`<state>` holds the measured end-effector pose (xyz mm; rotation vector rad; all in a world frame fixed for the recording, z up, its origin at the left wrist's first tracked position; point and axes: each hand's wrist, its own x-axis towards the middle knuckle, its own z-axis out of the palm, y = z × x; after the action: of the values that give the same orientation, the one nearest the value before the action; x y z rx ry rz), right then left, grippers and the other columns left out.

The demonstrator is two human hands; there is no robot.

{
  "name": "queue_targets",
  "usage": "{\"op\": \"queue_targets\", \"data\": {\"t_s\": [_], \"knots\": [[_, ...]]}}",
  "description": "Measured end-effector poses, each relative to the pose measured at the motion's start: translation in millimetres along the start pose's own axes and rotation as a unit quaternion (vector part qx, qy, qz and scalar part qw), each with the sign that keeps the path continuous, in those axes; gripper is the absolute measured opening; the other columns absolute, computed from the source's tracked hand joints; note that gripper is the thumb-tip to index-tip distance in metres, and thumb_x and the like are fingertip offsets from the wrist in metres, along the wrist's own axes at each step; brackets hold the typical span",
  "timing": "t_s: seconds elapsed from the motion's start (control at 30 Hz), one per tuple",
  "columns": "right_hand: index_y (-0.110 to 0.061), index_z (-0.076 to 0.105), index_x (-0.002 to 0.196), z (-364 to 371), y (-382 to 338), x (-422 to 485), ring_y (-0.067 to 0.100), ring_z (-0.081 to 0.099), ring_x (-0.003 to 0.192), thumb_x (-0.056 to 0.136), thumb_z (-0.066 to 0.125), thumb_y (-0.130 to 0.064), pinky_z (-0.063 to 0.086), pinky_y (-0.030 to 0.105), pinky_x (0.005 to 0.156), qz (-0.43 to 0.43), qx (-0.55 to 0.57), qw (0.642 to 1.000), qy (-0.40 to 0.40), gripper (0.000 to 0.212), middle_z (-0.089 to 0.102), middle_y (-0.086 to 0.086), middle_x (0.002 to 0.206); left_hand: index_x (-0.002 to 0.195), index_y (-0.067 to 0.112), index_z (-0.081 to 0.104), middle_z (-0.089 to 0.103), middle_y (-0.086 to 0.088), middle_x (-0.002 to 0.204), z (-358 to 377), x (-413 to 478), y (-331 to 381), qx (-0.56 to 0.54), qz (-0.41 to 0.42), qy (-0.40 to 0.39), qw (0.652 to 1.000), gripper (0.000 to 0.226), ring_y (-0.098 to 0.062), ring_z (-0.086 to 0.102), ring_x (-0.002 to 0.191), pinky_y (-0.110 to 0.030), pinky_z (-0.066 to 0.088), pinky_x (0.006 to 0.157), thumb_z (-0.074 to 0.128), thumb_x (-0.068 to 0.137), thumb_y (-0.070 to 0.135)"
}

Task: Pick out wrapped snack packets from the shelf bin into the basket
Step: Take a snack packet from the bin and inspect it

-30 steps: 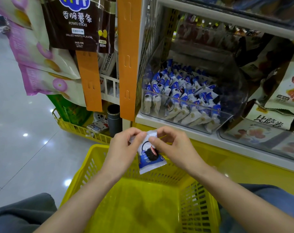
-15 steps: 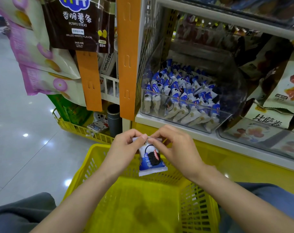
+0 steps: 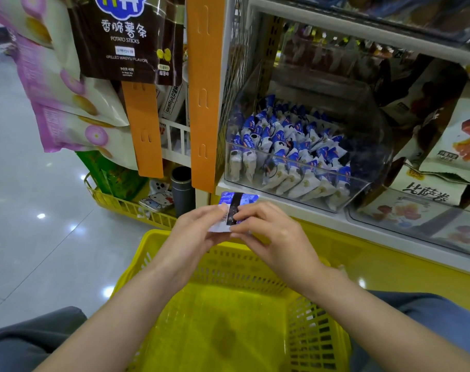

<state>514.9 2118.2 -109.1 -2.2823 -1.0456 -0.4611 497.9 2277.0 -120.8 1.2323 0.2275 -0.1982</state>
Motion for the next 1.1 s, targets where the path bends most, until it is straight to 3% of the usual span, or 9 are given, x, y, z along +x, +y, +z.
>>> {"op": "queue_targets", "data": {"t_s": [0.1,0.2,0.3,0.37,0.4,0.6,0.8,0.9,1.1], "knots": [[-0.011,0.07,0.094,-0.6,0.6,1.3,0.014,0.058,0.094,0.088,0.059,-0.028,0.047,0.024,0.078,-0.018,-0.023,0.999,-0.019,0.021,0.064,0.001,0.099,0.107,0.014,0.066,0.074,-0.002,0.096,-0.1,1.4,-0.2,0.03,0.042,0.064,0.997,0.02,-0.016,0.068,0.092,-0.035,0.052,0.084,0.058,0.089,0.014],[-0.017,0.057,0.105,-0.8,-3.4,5.4,0.005,0.055,0.091,0.09,0.054,-0.032,0.046,0.017,0.079,0.169,0.098,0.98,0.028,0.021,0.058,-0.004,0.098,0.102,0.023,0.064,0.073,0.0,0.097,0.2,2.0,1.1,0.052,0.069,0.099,0.991,0.018,-0.021,0.067,0.097,-0.042,0.05,0.091,0.059,0.088,0.012],[-0.021,0.05,0.107,-2.2,-2.4,11.6,0.006,0.063,0.091,0.093,0.051,-0.025,0.051,0.016,0.072,0.367,0.335,0.868,0.0,0.015,0.061,-0.005,0.101,0.106,0.021,0.063,0.073,0.001,0.098,2.6,1.6,1.6,0.057,0.083,0.067,0.993,0.02,-0.017,0.068,0.095,-0.035,0.053,0.085,0.058,0.089,0.012],[-0.012,0.058,0.109,-3.7,-1.1,12.7,0.01,0.067,0.087,0.095,0.046,-0.024,0.055,0.021,0.07,0.412,0.461,0.784,-0.046,0.022,0.068,0.003,0.104,0.112,0.017,0.061,0.072,0.0,0.101,4.7,0.9,0.8,0.075,0.096,0.044,0.992,0.024,-0.015,0.067,0.096,-0.028,0.053,0.081,0.057,0.089,0.011],[-0.007,0.06,0.111,-4.2,-1.6,12.8,0.013,0.068,0.088,0.096,0.045,-0.023,0.056,0.023,0.071,0.413,0.485,0.769,-0.056,0.027,0.069,0.008,0.106,0.111,0.019,0.06,0.07,0.0,0.104,4.7,0.9,-0.7,0.112,0.123,0.051,0.985,0.025,-0.015,0.065,0.098,-0.025,0.051,0.081,0.058,0.088,0.009],[-0.006,0.058,0.111,-0.6,-4.5,11.4,0.015,0.07,0.086,0.094,0.049,-0.019,0.056,0.022,0.066,0.413,0.498,0.762,-0.013,0.023,0.07,0.007,0.105,0.104,0.037,0.048,0.053,0.019,0.106,6.1,-5.0,-7.1,0.356,0.277,0.094,0.887,0.039,0.007,0.05,0.101,-0.003,0.037,0.079,0.071,0.077,0.021],[-0.006,0.052,0.116,4.5,-4.7,9.2,0.007,0.068,0.074,0.094,0.05,-0.019,0.054,0.019,0.059,0.415,0.473,0.777,-0.018,0.026,0.069,0.005,0.098,0.111,0.028,0.055,0.054,0.023,0.102,0.2,-5.1,-5.1,0.415,0.29,0.051,0.861,0.028,0.012,0.049,0.096,-0.004,0.04,0.076,0.062,0.087,0.017],[-0.003,0.052,0.117,6.3,-2.6,8.4,0.005,0.067,0.07,0.092,0.053,-0.019,0.054,0.021,0.059,0.41,0.451,0.793,-0.027,0.029,0.067,0.011,0.099,0.124,0.023,0.051,0.056,0.015,0.116,-1.3,-8.4,-5.8,0.464,0.284,0.011,0.839,0.03,0.004,0.053,0.101,-0.015,0.044,0.086,0.051,0.093,0.019],[-0.015,0.049,0.102,14.5,-3.3,2.9,0.019,0.07,0.078,0.088,0.06,-0.016,0.058,0.032,0.066,0.407,0.416,0.812,-0.035,0.018,0.066,0.011,0.098,0.128,0.02,0.045,0.056,0.002,0.123,1.6,-12.9,-1.7,0.575,0.247,0.036,0.779,0.031,-0.02,0.059,0.101,-0.035,0.046,0.081,0.04,0.097,0.021]]}}
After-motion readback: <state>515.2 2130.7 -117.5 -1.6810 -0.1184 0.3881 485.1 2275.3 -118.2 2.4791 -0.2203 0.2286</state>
